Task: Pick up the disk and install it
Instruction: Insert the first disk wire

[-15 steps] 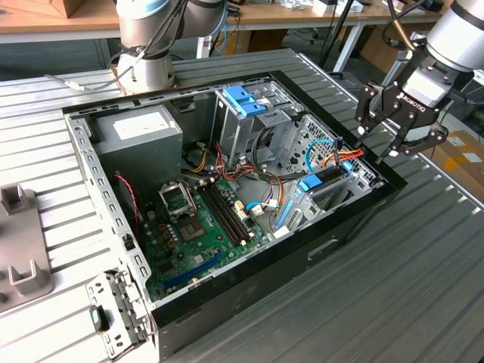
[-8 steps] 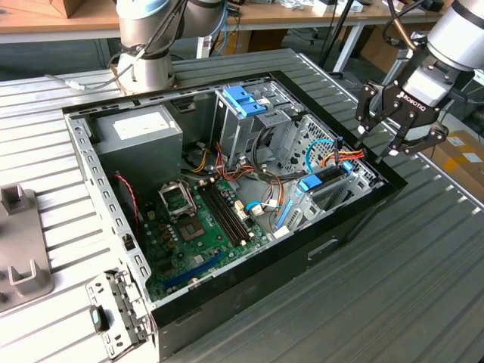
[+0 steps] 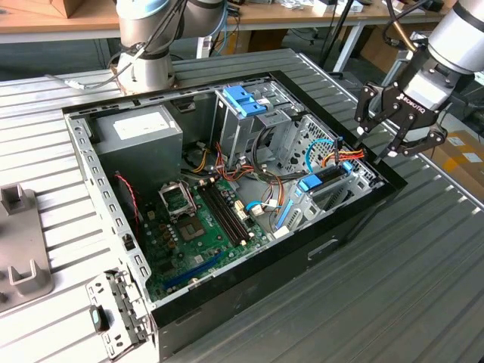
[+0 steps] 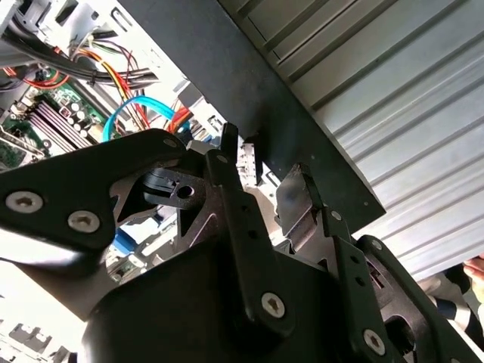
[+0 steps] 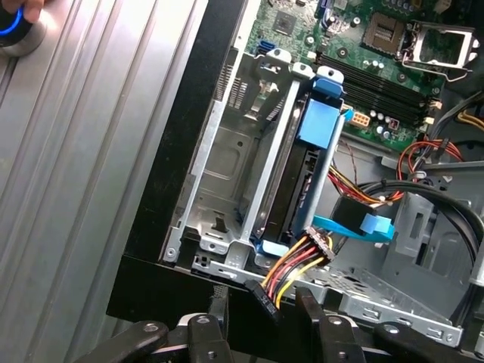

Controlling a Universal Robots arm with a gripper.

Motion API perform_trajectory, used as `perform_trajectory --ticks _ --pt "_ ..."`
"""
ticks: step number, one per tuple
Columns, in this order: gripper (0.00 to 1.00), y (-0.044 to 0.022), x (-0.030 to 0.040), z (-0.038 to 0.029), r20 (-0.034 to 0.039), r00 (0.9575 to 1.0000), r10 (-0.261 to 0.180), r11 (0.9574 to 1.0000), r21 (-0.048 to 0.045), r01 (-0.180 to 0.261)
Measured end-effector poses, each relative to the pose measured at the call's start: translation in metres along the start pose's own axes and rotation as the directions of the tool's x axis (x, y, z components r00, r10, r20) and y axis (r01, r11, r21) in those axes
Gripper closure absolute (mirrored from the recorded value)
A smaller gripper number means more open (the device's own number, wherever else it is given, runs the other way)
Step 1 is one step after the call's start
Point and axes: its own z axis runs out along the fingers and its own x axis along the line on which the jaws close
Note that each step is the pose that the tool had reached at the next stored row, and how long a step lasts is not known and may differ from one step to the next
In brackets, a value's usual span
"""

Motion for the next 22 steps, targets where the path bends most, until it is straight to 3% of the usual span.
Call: perform_trajectory --ticks 10,11,12,13,22 --pt "0.53 0.0007 0.0014 0.0004 0.0 1.0 -0.002 1.0 -0.0002 0.002" --pt "0.67 0.0007 0.0014 0.0004 0.0001 1.0 -0.002 1.0 -0.0002 0.002" --pt "0.67 0.0007 0.0014 0.0004 0.0 1.0 -0.002 1.0 -0.0002 0.002" --pt "0.78 0.0007 0.0014 0.0004 0.0 1.0 -0.002 1.0 -0.0002 0.002" --pt "0.82 0.0007 0.0014 0.0005 0.0 1.0 -0.002 1.0 -0.0002 0.002"
